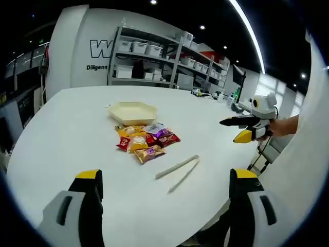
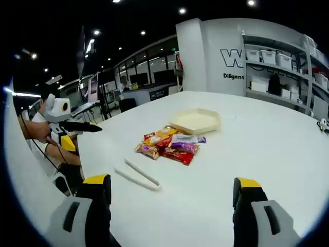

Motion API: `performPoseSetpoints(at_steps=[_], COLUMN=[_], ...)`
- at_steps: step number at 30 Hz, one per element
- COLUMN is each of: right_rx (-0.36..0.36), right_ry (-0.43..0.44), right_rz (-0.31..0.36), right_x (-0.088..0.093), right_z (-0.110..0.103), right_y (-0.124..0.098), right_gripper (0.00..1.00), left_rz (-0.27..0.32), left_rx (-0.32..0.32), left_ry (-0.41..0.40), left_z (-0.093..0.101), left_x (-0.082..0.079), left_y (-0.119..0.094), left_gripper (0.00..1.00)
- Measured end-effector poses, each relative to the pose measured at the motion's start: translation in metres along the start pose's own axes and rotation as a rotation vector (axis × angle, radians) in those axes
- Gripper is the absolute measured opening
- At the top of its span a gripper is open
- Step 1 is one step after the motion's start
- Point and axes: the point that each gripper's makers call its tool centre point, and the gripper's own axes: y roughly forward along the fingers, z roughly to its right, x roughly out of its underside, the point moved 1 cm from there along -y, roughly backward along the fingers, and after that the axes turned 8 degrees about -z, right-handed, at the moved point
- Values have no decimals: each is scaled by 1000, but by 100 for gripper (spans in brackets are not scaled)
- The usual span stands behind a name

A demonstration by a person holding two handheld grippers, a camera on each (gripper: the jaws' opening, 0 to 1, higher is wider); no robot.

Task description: Place the target food into the container with the food tongs after gripping and lifting it, then release it inside without dropping or visibly crushing the food.

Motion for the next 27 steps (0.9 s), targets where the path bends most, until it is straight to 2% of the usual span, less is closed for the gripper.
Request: performPoseSetpoints(at_steps=[27], right_rx=[4], right_ry=[5], right_rz=[-1], right_x=[0], right_z=[2], right_y=[2], right_gripper=[99], left_rz=[2], left_rx=[10], left_ry=[3], left_z=[-1], left_x=[-2], left_y=[5], left_gripper=[99])
